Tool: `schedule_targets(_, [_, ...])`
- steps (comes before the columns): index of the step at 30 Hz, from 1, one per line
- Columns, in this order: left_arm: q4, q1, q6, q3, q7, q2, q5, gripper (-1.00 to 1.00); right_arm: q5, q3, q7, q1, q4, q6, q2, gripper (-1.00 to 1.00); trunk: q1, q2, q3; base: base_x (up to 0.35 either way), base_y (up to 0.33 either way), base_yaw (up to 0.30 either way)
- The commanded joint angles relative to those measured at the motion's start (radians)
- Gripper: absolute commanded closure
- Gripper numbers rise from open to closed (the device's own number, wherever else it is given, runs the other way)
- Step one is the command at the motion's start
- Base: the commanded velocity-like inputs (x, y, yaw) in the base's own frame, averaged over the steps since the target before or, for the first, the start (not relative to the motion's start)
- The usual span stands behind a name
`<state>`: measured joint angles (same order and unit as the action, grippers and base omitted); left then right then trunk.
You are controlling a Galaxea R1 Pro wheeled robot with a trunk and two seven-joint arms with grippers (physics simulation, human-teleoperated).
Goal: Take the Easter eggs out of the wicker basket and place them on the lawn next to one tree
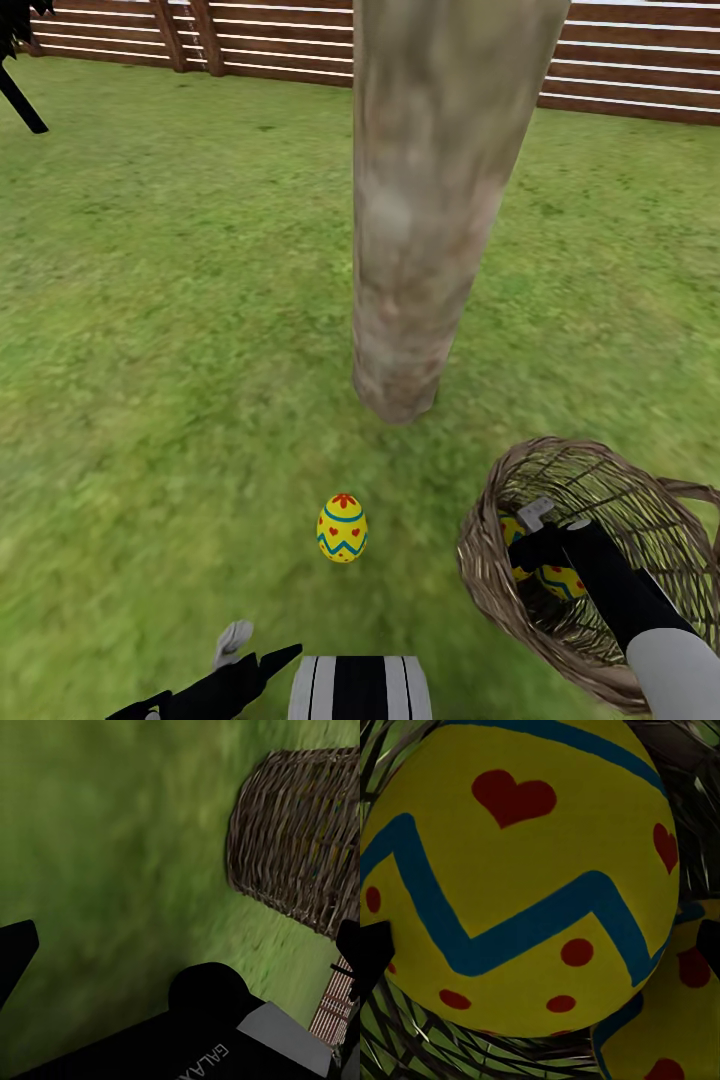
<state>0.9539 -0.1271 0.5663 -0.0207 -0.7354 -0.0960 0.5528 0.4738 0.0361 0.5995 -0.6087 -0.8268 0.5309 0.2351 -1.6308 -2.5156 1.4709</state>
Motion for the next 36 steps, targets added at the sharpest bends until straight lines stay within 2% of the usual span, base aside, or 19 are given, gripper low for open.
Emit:
schedule_targets(1, [0.0, 0.0, 0.007, -0.001, -0.001, 0.0, 0.006, -1.0, 0.011, 0.003, 0.01, 0.0, -0.002, 0.001, 0.0, -1.0, 0.0, 0.0, 0.001, 0.0, 0.0, 0.0])
schedule_targets(5, [0.0, 0.0, 0.007, -0.001, -0.001, 0.001, 0.006, -1.0, 0.011, 0.002, 0.01, 0.0, -0.002, 0.001, 0.0, -1.0, -0.001, -0.001, 0.012, 0.0, 0.0, 0.0])
schedule_targets(18, [0.0, 0.0, 0.007, -0.001, -0.001, -0.001, 0.006, -1.0, 0.011, 0.003, 0.011, 0.0, -0.001, 0.001, -0.001, -1.0, -0.001, -0.001, 0.012, 0.0, 0.0, 0.0])
schedule_targets(19, [0.0, 0.0, 0.007, -0.001, -0.001, -0.001, 0.006, -1.0, 0.011, 0.004, 0.011, 0.0, -0.001, 0.001, -0.001, 1.0, -0.001, -0.001, 0.012, 0.0, 0.0, 0.0])
schedule_targets(36, [-0.001, 0.0, 0.007, -0.001, -0.002, -0.001, 0.006, -1.0, 0.009, 0.002, 0.011, 0.0, 0.005, 0.001, 0.0, 1.0, -0.001, -0.001, 0.012, 0.0, 0.0, 0.0])
